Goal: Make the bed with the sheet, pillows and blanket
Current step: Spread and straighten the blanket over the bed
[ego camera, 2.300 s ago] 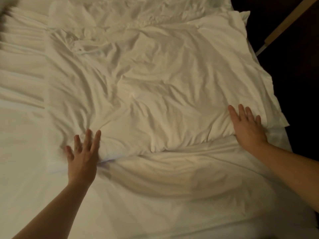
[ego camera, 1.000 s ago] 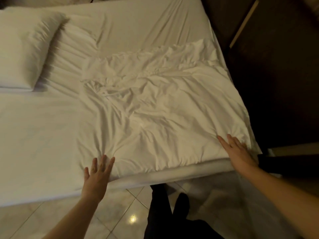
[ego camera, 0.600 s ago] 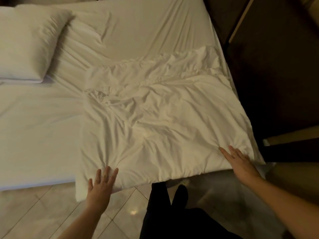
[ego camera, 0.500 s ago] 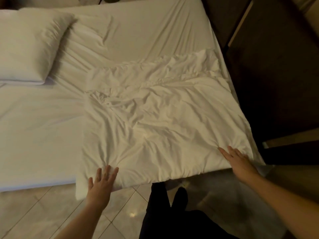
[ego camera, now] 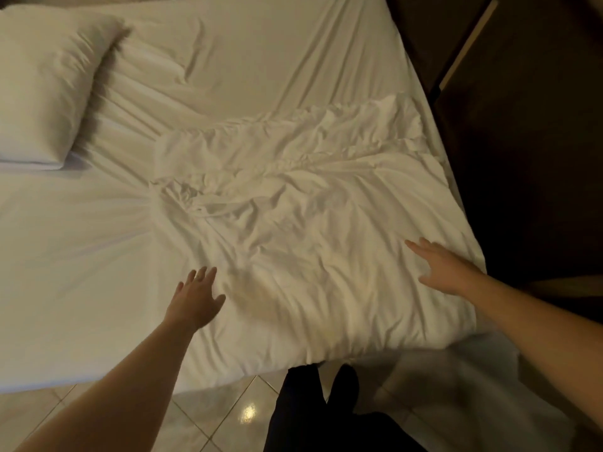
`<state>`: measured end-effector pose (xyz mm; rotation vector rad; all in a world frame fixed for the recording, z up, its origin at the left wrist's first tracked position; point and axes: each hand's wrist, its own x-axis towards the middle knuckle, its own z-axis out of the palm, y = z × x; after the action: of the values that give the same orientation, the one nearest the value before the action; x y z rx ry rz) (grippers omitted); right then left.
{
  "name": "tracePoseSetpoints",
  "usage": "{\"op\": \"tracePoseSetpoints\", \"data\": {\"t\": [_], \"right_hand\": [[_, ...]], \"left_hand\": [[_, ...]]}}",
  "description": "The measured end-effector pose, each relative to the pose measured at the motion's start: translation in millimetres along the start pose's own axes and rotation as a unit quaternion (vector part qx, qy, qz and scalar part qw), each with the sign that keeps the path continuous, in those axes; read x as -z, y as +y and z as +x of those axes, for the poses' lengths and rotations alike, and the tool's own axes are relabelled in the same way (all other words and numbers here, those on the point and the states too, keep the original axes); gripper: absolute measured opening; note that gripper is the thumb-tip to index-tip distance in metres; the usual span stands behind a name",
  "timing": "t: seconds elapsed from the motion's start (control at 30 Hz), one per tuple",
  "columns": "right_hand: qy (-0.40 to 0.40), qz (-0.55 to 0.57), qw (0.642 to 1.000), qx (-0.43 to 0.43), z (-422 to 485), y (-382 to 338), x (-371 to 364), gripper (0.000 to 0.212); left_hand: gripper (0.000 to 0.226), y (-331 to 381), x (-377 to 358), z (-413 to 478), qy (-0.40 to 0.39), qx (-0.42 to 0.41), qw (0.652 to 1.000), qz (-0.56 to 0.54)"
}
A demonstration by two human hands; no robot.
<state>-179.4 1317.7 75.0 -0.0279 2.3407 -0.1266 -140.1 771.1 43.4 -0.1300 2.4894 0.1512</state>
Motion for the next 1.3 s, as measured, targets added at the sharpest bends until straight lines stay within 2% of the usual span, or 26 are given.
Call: {"op": "tracePoseSetpoints", "data": {"t": [0.17,0.33,0.43,0.53,0.67,0.77,0.9,1.0,1.1,1.23,1.3], "right_hand": [[0.05,0.012,0.999,-0.006,65.3,-24.4,50.4,0.082],[0.139,0.035,0.988,-0.06,116.7,-48.8,81.2,0.05],[0.163,0.023,0.984,-0.069,143.7,-61.3,94.1,0.039],[0.192,0.016,0.98,-0.044,172.9,-63.0,107.0,0.039],[0.2,-0.015,0.98,-0.015,219.4,-53.3,126.0,0.051],[0.187,-0.028,0.982,-0.031,248.0,-43.1,143.7,0.062],[0.173,-0.036,0.983,-0.046,277.5,-20.6,157.0,0.068],[0.142,-0.076,0.985,-0.068,293.3,-7.6,162.9,0.052],[0.142,-0.091,0.985,-0.047,304.1,2.9,164.4,0.034],[0.152,-0.026,0.988,-0.011,311.5,14.1,160.7,0.03],[0.161,-0.035,0.986,-0.014,311.6,15.4,161.7,0.031]], "left_hand": [[0.057,5.2,41.1,69.1,0.094,-0.006,0.995,-0.029],[0.04,-0.1,80.5,121.5,0.125,-0.008,0.99,-0.067],[0.051,-14.2,90.9,152.5,0.138,-0.037,0.989,-0.045],[0.068,-34.2,93.0,193.1,0.159,-0.055,0.985,-0.028],[0.08,-54.7,92.2,240.7,0.142,-0.043,0.988,-0.031],[0.075,-56.7,93.8,259.1,0.138,-0.033,0.989,-0.046],[0.082,-68.8,86.8,276.2,0.113,-0.03,0.992,-0.043],[0.078,-76.8,91.7,279.3,0.086,-0.028,0.993,-0.076],[0.073,-75.2,100.9,276.0,0.105,-0.013,0.994,-0.04],[0.082,-71.0,108.6,273.4,0.121,0.003,0.993,0.004],[0.071,-74.3,113.3,276.0,0.133,0.016,0.99,0.033]]}}
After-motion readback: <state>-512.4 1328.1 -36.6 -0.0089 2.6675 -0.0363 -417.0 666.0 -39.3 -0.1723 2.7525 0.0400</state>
